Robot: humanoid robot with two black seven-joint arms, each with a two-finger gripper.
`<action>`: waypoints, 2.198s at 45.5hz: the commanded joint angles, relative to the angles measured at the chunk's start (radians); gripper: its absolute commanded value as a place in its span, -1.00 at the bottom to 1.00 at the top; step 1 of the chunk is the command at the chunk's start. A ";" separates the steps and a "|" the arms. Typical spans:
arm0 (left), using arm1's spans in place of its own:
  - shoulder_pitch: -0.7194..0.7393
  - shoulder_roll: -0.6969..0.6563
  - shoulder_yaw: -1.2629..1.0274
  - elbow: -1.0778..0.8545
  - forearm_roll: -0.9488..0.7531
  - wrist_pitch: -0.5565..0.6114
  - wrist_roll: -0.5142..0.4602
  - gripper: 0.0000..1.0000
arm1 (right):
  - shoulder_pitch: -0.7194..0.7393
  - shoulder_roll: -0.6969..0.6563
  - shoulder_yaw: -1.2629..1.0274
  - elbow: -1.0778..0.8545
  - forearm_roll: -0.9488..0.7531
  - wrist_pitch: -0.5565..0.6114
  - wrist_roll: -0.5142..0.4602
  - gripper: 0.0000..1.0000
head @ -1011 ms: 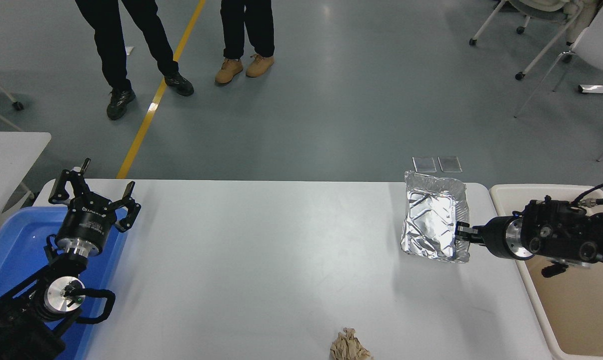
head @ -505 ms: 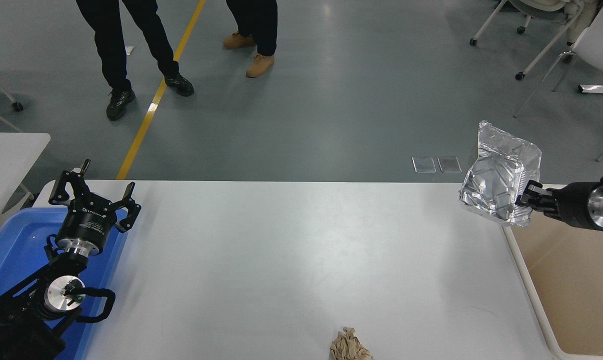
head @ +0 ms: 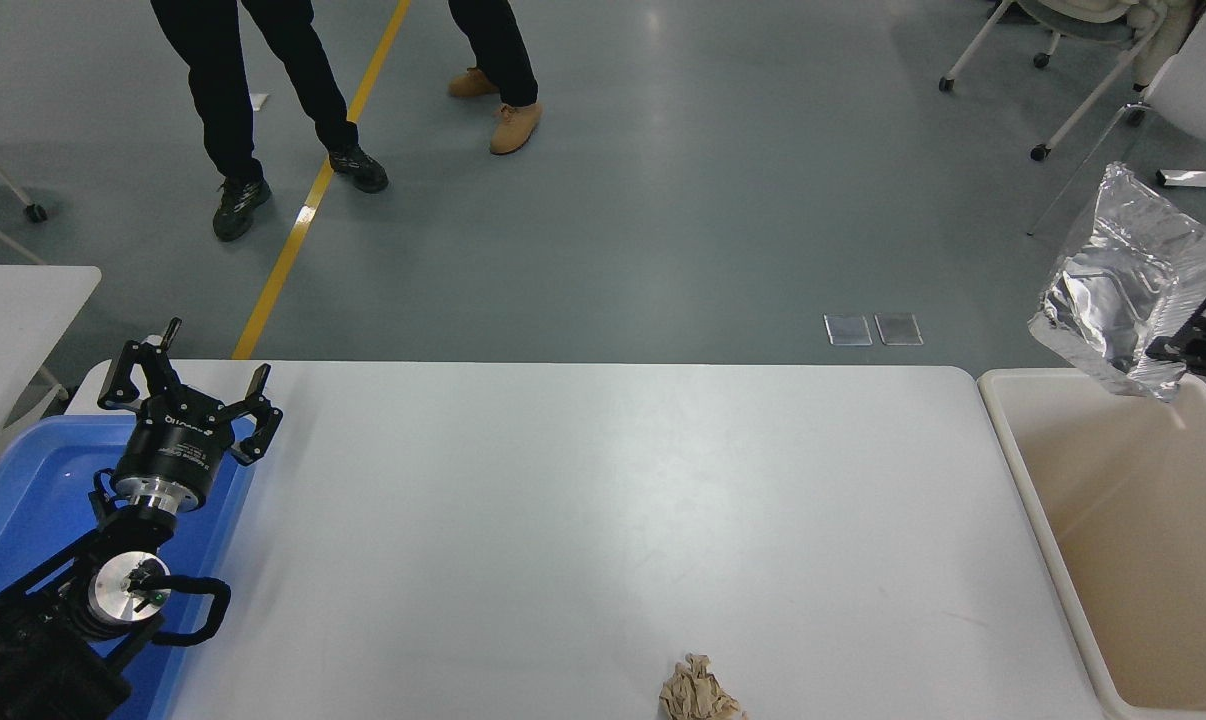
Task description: Clean the table surface
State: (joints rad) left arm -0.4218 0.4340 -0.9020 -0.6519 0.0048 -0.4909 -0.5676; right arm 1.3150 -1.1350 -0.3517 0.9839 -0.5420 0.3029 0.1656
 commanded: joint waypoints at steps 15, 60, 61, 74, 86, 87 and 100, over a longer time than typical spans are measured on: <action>0.000 0.000 0.000 0.000 0.000 0.000 0.000 0.98 | -0.302 0.070 0.105 -0.355 0.019 0.013 0.022 -1.00; 0.000 0.000 0.000 0.000 0.000 0.000 0.000 0.98 | -0.635 0.402 0.146 -0.780 0.060 -0.001 0.037 -1.00; 0.000 0.000 0.000 0.000 0.000 0.000 0.000 0.98 | -0.635 0.405 0.146 -0.780 0.060 -0.001 0.037 -1.00; 0.000 0.000 0.000 0.000 0.000 0.000 0.000 0.98 | -0.645 0.440 0.146 -0.781 0.060 -0.005 0.040 -1.00; 0.000 0.000 0.000 0.000 0.001 0.000 0.000 0.98 | -0.665 0.478 0.146 -0.812 0.060 -0.007 0.041 -1.00; 0.000 0.000 0.000 0.000 0.001 0.000 0.000 0.98 | -0.666 0.482 0.146 -0.814 0.060 -0.007 0.040 -1.00; 0.000 0.000 0.000 0.000 0.000 0.000 0.000 0.98 | -0.672 0.506 0.146 -0.820 0.060 -0.022 0.041 -1.00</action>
State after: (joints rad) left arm -0.4218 0.4340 -0.9020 -0.6519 0.0052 -0.4909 -0.5676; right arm 0.6506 -0.6555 -0.2056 0.1759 -0.4814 0.2891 0.2064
